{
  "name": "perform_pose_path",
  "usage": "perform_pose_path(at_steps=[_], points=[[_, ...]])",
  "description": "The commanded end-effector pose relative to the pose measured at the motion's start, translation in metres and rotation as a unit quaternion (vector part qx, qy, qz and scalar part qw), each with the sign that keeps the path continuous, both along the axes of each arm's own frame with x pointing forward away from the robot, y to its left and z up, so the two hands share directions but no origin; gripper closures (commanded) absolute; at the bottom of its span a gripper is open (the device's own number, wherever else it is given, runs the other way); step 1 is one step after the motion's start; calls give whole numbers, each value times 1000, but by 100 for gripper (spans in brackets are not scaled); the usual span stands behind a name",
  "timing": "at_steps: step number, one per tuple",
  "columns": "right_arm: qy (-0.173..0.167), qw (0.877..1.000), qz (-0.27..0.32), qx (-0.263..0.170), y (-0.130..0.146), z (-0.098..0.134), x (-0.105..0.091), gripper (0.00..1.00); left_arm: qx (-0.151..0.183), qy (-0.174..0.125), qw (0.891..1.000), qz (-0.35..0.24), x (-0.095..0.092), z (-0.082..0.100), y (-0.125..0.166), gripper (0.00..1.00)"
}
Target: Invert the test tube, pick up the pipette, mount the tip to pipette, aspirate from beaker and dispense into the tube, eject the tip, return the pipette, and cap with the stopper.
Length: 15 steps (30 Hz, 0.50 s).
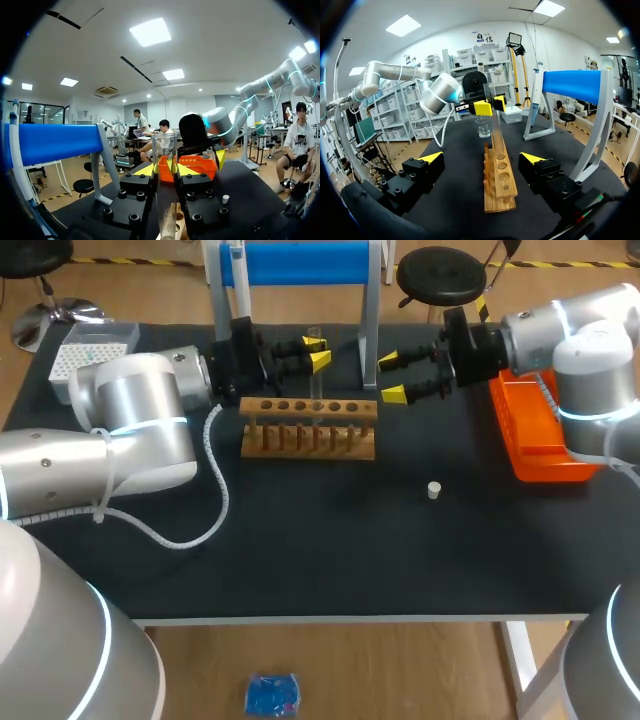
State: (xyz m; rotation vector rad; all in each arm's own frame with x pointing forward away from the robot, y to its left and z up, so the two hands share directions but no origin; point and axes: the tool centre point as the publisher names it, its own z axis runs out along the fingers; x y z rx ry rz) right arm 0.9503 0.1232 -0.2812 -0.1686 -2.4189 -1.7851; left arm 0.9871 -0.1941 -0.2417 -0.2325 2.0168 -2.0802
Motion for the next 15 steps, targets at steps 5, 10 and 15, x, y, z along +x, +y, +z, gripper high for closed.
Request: perform_pose_path(at_steps=[5, 10, 15], points=[[-1, 1000, -1, 0, 0, 0, -1, 0, -3, 1, 1000, -1, 3, -10, -1, 100], [-1, 1000, -1, 0, 0, 0, -1, 0, -4, 4, 1000, 3, 2, -15, 0, 100], [-1, 1000, -1, 0, 0, 0, -1, 0, -5, 4, 1000, 7, 1, -21, 1, 100]])
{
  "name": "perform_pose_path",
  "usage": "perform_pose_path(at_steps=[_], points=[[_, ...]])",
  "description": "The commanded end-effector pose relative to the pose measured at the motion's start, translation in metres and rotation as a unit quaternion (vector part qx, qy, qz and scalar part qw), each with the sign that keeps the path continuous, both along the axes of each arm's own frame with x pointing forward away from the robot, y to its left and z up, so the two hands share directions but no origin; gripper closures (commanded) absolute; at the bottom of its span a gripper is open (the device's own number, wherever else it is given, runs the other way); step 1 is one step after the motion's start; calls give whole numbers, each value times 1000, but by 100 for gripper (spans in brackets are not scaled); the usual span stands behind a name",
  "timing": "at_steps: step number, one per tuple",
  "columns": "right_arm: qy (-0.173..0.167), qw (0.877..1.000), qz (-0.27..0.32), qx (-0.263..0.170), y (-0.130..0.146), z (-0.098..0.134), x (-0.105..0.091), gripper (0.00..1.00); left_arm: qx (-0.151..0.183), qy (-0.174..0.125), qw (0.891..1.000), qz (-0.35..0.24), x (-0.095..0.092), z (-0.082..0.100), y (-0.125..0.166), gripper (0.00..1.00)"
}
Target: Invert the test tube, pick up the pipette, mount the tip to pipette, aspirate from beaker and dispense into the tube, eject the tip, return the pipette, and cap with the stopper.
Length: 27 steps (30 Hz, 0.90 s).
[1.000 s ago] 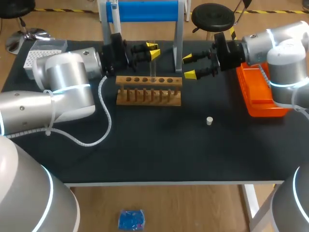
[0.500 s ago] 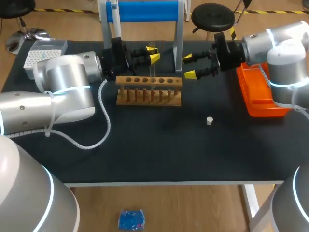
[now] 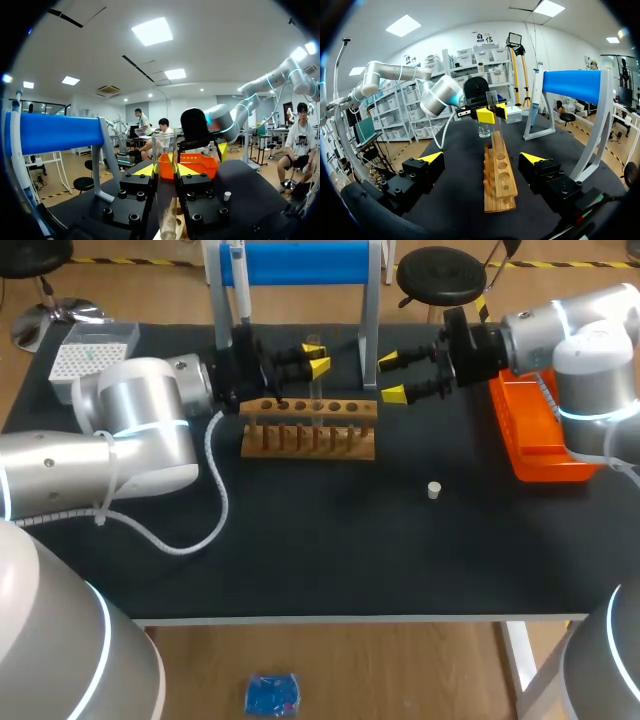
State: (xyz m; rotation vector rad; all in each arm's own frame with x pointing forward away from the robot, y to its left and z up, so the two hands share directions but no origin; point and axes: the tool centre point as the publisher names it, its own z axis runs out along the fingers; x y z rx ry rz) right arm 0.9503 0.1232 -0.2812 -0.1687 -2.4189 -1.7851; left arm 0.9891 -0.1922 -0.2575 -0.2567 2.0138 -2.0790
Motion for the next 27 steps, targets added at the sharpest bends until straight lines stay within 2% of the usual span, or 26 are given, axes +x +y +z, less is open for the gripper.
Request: perform_pose_path(at_steps=[1, 27], points=[[-1, 1000, -1, 0, 0, 0, -1, 0, -3, 2, 1000, 0, -1, -7, -2, 100], [-1, 1000, -1, 0, 0, 0, -1, 0, -4, 10, 1000, 17, -3, -20, -3, 100]])
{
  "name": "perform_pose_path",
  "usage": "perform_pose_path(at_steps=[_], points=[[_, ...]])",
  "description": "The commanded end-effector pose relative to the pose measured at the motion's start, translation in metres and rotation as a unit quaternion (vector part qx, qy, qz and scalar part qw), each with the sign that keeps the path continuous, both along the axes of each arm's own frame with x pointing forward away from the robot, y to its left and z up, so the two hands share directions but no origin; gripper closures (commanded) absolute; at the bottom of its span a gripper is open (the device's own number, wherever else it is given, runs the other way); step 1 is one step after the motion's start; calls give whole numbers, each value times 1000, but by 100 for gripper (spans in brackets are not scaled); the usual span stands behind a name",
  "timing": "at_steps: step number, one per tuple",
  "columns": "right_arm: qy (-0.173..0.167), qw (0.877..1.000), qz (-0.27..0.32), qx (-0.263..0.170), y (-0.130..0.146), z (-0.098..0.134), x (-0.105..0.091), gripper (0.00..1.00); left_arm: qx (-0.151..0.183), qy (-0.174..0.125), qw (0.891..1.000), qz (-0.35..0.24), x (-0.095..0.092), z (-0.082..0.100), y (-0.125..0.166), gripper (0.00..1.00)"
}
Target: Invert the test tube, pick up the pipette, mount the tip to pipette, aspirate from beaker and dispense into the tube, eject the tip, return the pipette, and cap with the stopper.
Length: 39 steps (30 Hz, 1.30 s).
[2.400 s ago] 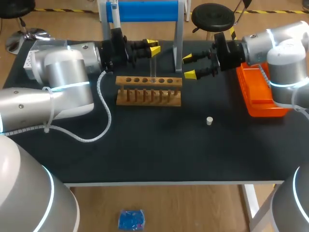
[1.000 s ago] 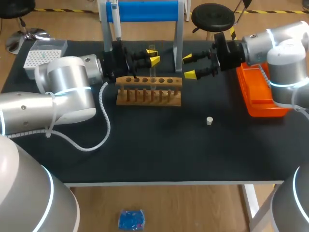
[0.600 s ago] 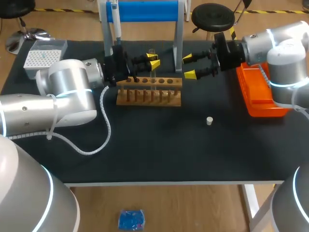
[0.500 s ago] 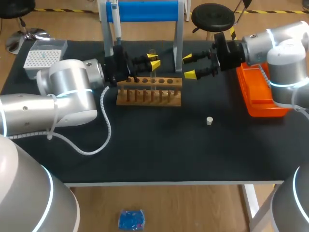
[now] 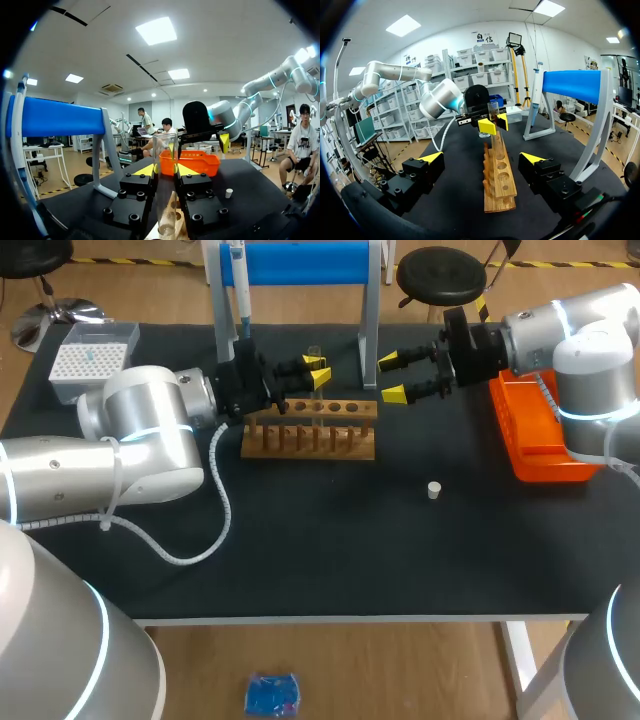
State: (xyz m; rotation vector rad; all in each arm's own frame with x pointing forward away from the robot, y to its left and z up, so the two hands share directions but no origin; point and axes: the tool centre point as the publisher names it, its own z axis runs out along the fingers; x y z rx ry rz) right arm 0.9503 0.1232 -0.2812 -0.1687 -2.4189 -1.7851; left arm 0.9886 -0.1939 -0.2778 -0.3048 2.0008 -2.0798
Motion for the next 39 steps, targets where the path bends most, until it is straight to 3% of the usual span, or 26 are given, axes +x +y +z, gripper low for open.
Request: perform_pose_path(at_steps=[1, 8, 9, 10, 11, 15, 16, 18, 23, 29, 39], points=[[-1, 1000, -1, 0, 0, 0, -1, 0, 1, 1, 1000, 5, -2, 0, -1, 100], [-1, 1000, -1, 0, 0, 0, -1, 0, 15, 5, 1000, -4, -3, -2, -2, 100], [-1, 1000, -1, 0, 0, 0, -1, 0, 19, 6, 1000, -5, -3, -2, -2, 82], [-1, 1000, -1, 0, 0, 0, -1, 0, 24, 5, 1000, -9, -2, -2, -2, 22], [-1, 1000, -1, 0, 0, 0, -1, 0, 34, 1, 999, -15, -2, 0, -3, 0], [-1, 1000, -1, 0, 0, 0, -1, 0, 86, -5, 996, -38, -2, 7, -6, 0], [-1, 1000, -1, 0, 0, 0, -1, 0, 116, -1, 992, -46, -2, 9, -6, 0], [-1, 1000, -1, 0, 0, 0, -1, 0, 131, -3, 990, -52, -3, 15, -5, 0], [-1, 1000, -1, 0, 0, 0, -1, 0, 230, 13, 971, -65, -9, 36, 5, 0], [-1, 1000, -1, 0, 0, 0, -1, 0, 301, 10, 951, -74, -25, 69, 27, 0], [-1, 1000, -1, 0, 0, 0, -1, 0, 353, 11, 935, -40, -61, 120, 88, 0]])
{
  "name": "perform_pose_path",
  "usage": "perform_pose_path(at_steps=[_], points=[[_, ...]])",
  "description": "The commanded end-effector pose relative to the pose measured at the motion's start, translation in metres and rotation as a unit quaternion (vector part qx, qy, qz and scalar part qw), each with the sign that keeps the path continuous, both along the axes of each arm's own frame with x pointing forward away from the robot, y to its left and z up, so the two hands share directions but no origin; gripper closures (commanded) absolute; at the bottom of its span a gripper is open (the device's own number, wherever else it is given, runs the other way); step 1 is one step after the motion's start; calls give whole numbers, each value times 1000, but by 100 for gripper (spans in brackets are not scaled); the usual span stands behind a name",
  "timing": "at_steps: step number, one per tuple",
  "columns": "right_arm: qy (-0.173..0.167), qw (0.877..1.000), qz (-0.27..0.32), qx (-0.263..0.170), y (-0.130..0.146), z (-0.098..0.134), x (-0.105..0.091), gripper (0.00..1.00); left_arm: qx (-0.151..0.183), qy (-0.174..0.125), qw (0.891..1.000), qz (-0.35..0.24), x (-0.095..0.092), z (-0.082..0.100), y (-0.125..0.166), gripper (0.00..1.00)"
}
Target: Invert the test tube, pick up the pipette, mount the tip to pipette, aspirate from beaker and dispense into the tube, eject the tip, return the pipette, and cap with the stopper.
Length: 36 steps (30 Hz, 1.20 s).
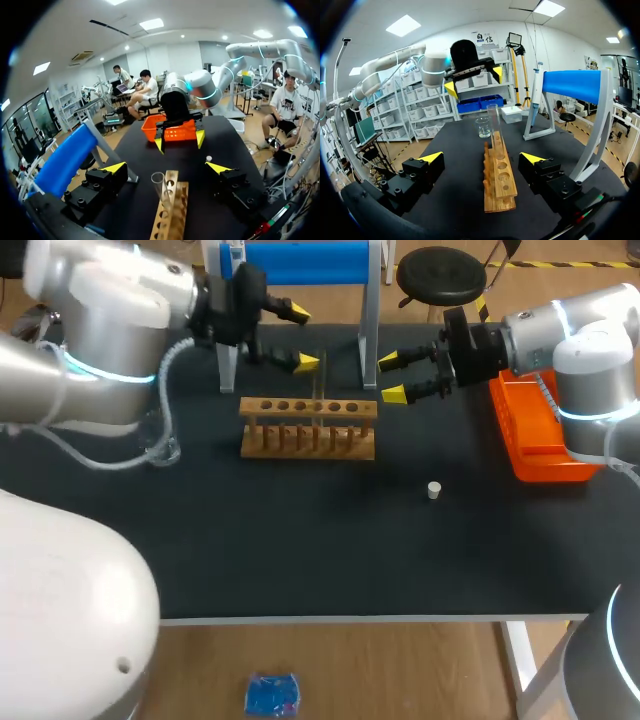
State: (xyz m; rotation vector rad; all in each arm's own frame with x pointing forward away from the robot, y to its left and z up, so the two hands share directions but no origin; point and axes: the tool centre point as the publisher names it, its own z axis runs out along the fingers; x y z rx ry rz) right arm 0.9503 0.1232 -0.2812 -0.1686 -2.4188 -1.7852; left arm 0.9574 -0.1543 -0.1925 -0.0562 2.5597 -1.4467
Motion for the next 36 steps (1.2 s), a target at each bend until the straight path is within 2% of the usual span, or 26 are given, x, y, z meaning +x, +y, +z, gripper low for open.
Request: perform_pose_path(at_steps=[1, 3, 20, 23, 26, 28, 30, 36], points=[[-1, 1000, -1, 0, 0, 0, -1, 0, 76, 2, 997, 27, -34, 39, 54, 0], [-1, 1000, -1, 0, 0, 0, -1, 0, 67, -14, 997, 41, -41, 49, 64, 0], [-1, 1000, -1, 0, 0, 0, -1, 0, 67, -14, 997, 41, -41, 49, 64, 0], [-1, 1000, -1, 0, 0, 0, -1, 0, 64, 28, 991, 114, -18, 26, 100, 0], [-1, 1000, -1, 0, 0, 0, -1, 0, 61, 70, 975, 201, 3, 0, 152, 0], [-1, 1000, -1, 0, 0, 0, -1, 0, 62, 90, 960, 258, 12, -15, 188, 0], [-1, 1000, -1, 0, 0, 0, -1, 0, 69, 111, 940, 314, 20, -26, 222, 0], [-1, 1000, -1, 0, 0, 0, -1, 0, 90, 141, 875, 454, 32, -50, 305, 0]])
